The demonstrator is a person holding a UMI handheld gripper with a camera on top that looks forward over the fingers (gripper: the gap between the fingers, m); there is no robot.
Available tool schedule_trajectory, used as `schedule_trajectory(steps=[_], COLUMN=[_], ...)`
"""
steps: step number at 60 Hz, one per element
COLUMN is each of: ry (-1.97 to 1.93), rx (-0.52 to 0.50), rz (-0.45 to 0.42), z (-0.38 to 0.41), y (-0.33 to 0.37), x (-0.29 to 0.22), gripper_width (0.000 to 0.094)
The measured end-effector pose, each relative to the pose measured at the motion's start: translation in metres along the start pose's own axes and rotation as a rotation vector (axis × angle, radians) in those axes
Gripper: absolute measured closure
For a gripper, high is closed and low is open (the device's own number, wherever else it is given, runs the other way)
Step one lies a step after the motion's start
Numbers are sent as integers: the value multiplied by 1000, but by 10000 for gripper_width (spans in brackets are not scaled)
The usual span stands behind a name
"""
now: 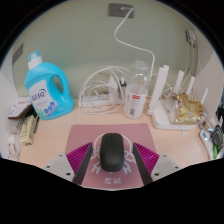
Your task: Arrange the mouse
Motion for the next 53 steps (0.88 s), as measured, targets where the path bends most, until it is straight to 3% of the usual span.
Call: schedule_trajectory(steps=[4, 15, 30, 53], ry=[2, -2, 7, 28], rx=[17, 60, 110, 132], rz=[-30, -99, -153, -183], z=[-3, -10, -17, -14], y=[25, 118, 238, 300], x=[-4, 4, 52, 86], gripper_width=[72, 82, 85, 88])
Point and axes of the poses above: the point between the fingertips, and its own axes, seen from behind it with the camera up: z to the left, x down, y backward, against the way the camera looks, the point moved 10 cm from there along y, backward, against the way the camera looks, and after that the axes turned 14 degrees about x, right-handed, at the moved point
